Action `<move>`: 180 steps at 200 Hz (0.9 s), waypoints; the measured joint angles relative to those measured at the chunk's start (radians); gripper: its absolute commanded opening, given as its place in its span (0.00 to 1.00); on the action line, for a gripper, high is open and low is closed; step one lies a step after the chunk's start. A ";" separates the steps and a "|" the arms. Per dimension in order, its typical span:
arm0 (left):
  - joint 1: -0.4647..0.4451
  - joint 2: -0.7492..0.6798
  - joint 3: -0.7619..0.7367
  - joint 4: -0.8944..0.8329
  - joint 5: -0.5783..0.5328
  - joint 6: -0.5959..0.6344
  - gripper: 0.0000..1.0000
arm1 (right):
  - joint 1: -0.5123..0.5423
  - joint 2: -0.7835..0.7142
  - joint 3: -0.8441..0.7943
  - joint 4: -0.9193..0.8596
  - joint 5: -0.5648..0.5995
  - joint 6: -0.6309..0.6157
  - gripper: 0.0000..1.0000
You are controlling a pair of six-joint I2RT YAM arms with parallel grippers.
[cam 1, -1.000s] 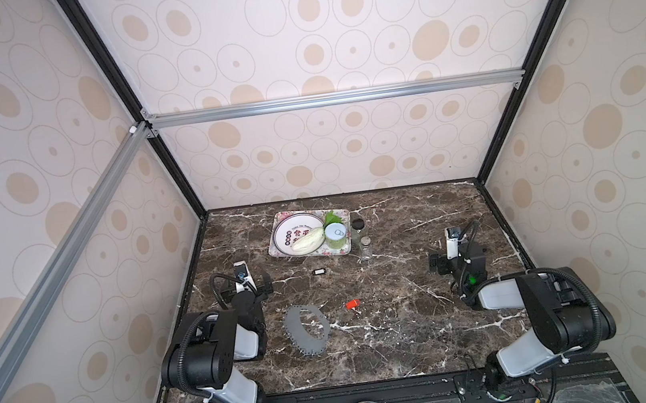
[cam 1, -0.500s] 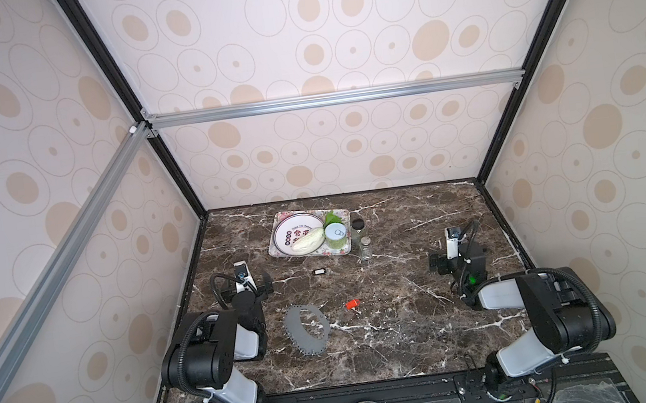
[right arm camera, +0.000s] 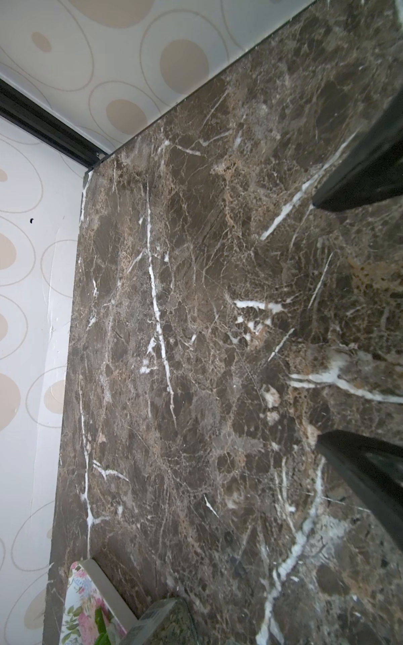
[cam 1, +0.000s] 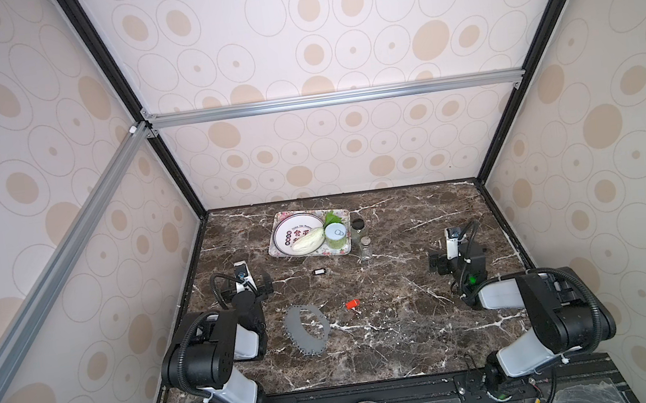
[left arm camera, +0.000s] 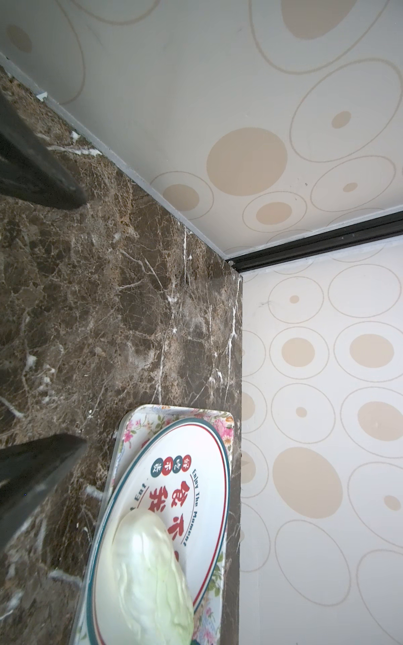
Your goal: Put the keys on the keyring
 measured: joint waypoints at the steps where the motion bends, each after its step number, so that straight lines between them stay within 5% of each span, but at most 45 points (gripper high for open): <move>1: 0.000 0.000 0.000 0.000 0.000 0.000 1.00 | 0.000 0.000 0.000 0.000 0.000 0.000 1.00; 104: -0.001 0.000 0.000 0.004 0.000 0.001 1.00 | 0.025 -0.054 -0.151 0.169 0.004 -0.021 1.00; 141: -0.016 -0.006 -0.045 0.074 0.002 0.010 1.00 | 0.044 -0.209 -0.184 0.147 0.025 -0.024 1.00; 180: -0.045 -0.153 -0.120 0.101 -0.043 0.024 1.00 | 0.048 -0.464 -0.156 -0.070 0.125 0.063 0.99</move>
